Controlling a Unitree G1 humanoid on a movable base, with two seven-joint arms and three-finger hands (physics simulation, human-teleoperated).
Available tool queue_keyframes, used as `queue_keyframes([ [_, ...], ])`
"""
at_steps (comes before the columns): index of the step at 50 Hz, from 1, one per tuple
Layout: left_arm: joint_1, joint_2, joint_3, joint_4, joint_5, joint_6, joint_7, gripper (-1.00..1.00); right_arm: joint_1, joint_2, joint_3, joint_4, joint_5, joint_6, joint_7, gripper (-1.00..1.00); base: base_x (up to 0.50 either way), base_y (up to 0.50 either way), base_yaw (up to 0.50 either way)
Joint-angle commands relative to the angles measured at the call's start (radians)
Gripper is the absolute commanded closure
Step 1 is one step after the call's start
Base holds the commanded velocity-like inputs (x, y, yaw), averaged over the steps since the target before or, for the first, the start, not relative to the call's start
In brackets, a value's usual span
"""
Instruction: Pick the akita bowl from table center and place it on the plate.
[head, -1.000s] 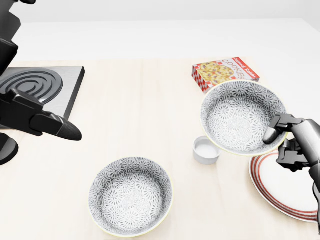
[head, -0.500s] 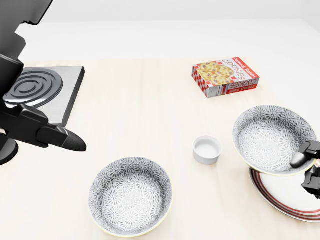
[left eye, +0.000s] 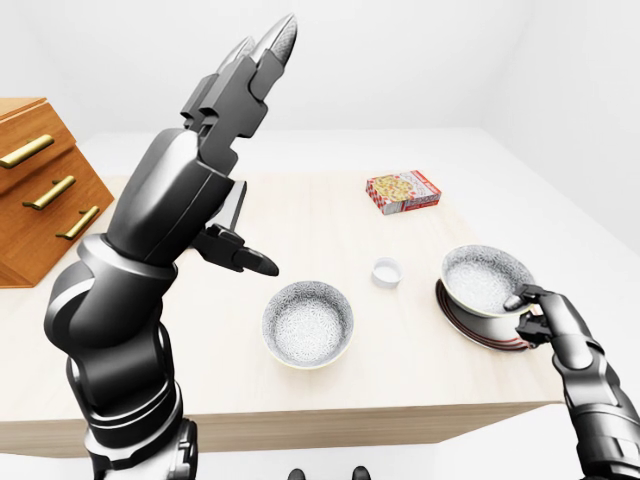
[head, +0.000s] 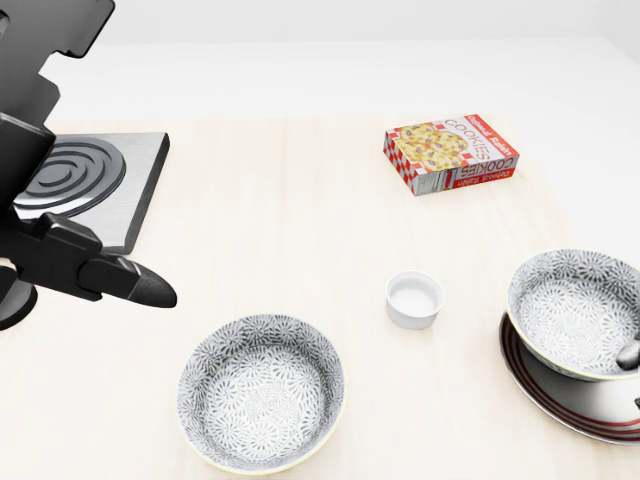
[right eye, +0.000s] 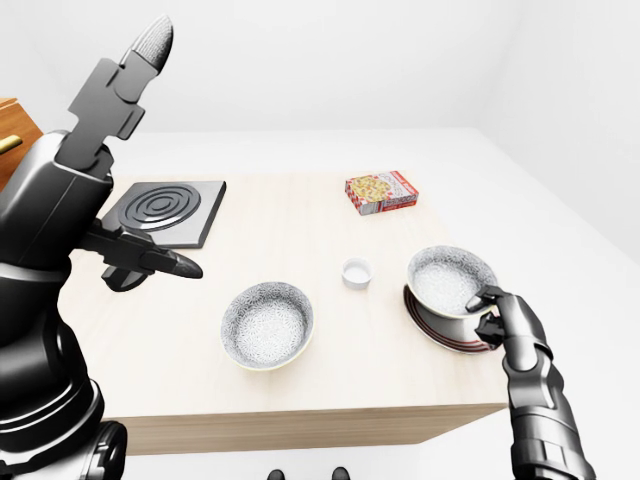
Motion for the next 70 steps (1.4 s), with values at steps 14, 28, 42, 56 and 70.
queue_keyframes([
  [14, -0.015, 0.004, -0.001, 0.012, 0.000, 0.000, -0.005, -1.00, 0.007, -0.058, -0.013, 0.139, 0.213, 0.000, -0.029, 1.00, 0.00, 0.00, 0.00],
  [28, -0.006, -0.003, -0.005, 0.006, 0.003, 0.000, -0.003, -1.00, 0.013, -0.065, -0.001, 0.140, 0.191, 0.000, -0.059, -1.00, 0.00, 0.00, 0.00],
  [42, -0.001, -0.007, -0.004, 0.011, 0.000, 0.000, 0.005, -1.00, 0.084, -0.032, -0.044, -0.027, 0.156, 0.000, -0.020, -1.00, 0.00, 0.00, 0.00],
  [56, 0.002, -0.010, -0.004, 0.002, -0.002, 0.000, 0.009, -1.00, 0.259, 0.113, -0.322, -0.822, 0.158, 0.165, 0.423, -1.00, 0.00, 0.00, 0.00],
  [70, 0.009, -0.012, -0.001, -0.022, -0.010, 0.000, 0.015, -1.00, 0.103, 0.164, -0.335, -1.319, 0.295, 0.174, 0.666, -1.00, 0.00, 0.00, 0.00],
])
